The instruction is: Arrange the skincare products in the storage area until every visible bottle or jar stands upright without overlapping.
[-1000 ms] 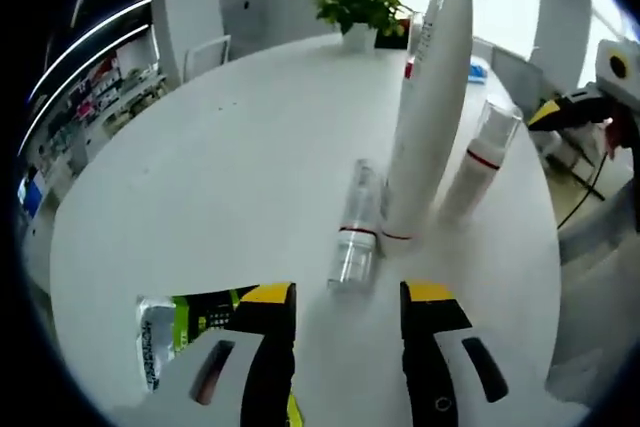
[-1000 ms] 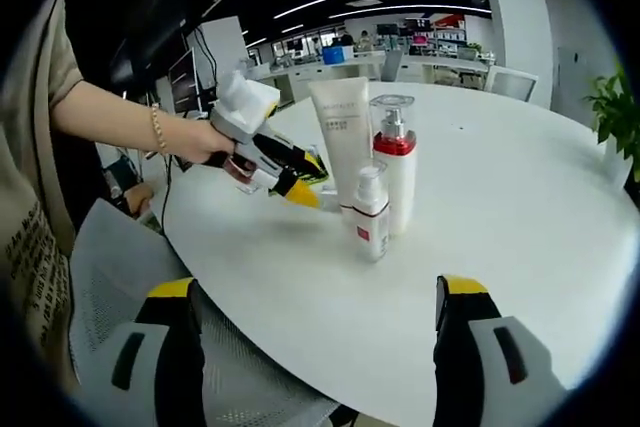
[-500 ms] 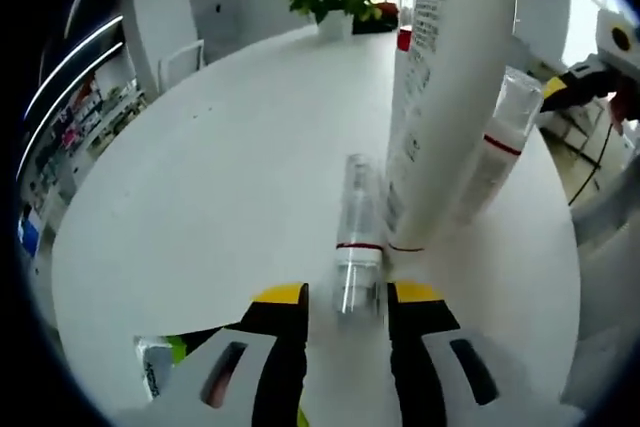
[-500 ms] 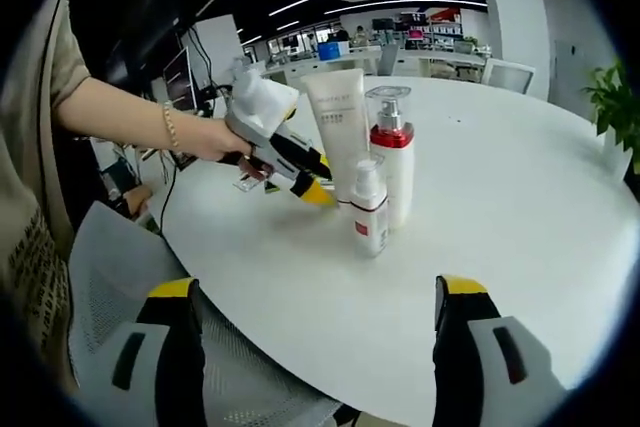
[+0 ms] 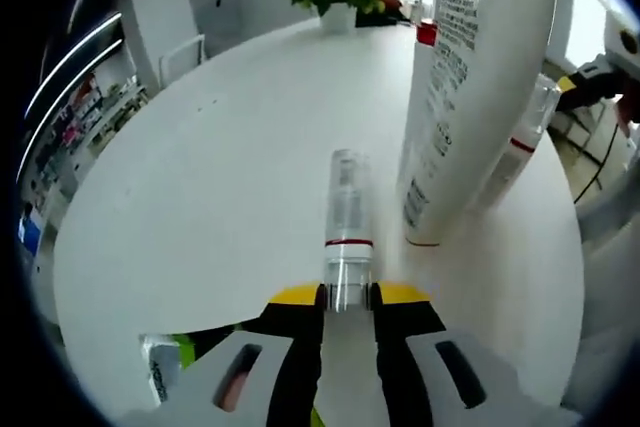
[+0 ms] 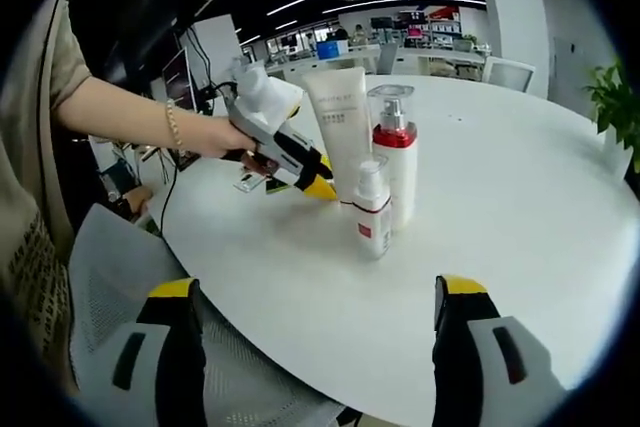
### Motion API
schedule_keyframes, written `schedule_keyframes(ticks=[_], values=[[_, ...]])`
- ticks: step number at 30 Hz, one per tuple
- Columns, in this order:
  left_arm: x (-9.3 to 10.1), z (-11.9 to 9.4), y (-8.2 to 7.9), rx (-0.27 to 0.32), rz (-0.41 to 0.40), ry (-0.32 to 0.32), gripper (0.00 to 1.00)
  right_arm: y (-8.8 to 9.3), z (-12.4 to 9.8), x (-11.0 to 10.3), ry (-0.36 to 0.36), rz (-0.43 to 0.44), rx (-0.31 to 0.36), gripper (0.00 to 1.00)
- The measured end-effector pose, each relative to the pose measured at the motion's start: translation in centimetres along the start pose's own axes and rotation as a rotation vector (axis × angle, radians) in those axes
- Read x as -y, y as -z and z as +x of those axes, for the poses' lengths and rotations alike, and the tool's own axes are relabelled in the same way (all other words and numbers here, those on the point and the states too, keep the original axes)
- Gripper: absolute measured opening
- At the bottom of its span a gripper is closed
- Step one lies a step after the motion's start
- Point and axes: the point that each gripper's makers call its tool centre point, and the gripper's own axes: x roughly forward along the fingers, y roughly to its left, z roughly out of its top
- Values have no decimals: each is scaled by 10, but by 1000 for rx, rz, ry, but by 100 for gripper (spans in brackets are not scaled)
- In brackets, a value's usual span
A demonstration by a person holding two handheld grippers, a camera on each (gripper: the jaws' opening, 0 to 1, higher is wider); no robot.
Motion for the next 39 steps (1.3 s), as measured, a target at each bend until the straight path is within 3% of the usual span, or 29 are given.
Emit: schedule_keyframes(ticks=[3,8,20,39], values=[[1,-5,-1,10,-90,9,15,-2,0,-1,-3,-2,5,96],[-3,-18,0,20,-156,6,15,-5,-1,-2,-8,-12,7,96],[0,-51,3,33,-184,-11,15,-19,-4,-10,-25,-43,41,96],[32,-102,10,25,-119,-5,15,-32,-2,-41,-124,-95,77,88]])
